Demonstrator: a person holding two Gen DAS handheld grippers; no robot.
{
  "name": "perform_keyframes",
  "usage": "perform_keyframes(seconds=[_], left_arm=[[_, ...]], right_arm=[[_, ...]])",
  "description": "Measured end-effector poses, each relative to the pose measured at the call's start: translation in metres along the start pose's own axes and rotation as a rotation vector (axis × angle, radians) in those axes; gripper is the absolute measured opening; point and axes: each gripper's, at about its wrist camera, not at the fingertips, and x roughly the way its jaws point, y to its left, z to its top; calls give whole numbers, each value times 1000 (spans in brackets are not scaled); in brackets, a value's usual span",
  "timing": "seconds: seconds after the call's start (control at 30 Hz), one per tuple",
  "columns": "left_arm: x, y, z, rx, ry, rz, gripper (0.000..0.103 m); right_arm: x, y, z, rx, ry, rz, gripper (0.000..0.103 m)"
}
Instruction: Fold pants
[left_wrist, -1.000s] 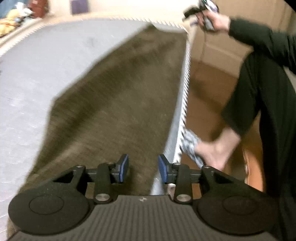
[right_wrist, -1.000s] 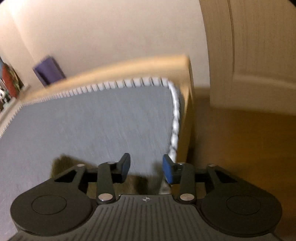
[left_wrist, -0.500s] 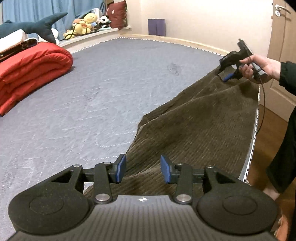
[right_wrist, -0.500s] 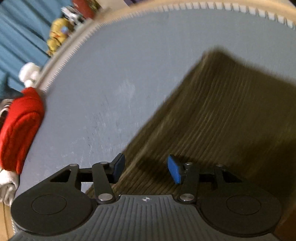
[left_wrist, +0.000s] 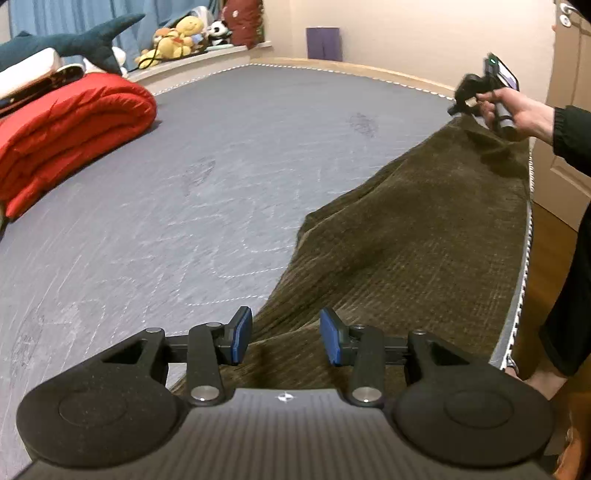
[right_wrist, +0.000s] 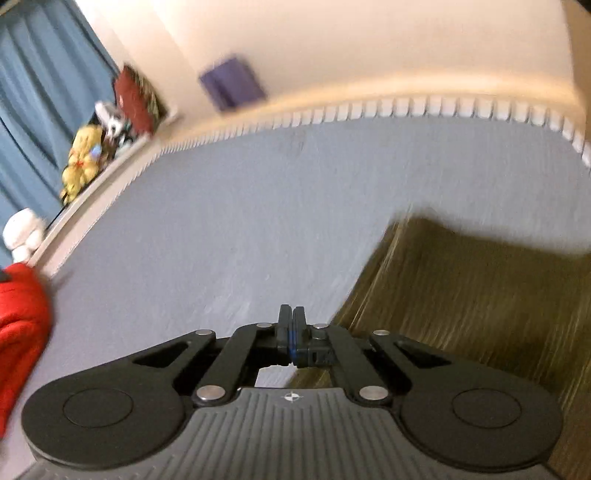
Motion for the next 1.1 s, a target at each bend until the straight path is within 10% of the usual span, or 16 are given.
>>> perform_keyframes(seconds=[0.2,0.27,0.4,0.73,1.1], left_arm=[[6,27,-13,-80,90,8,34],[29,51,-34,-152,270,91,3],[31,70,-44,-236,346,110,2],[11,32,-56,-18,448,130,2],[9,15,-56,61,454,163,1]], right_arm=[[-2,-19,4,-17,53,49,7],[-7,-23,3,-70,42,66,13],[-12,-30,10,-164,28,48,32],[6,-92,22,-128,22,-90,48],[4,-111,28,-167,-13,113,46]])
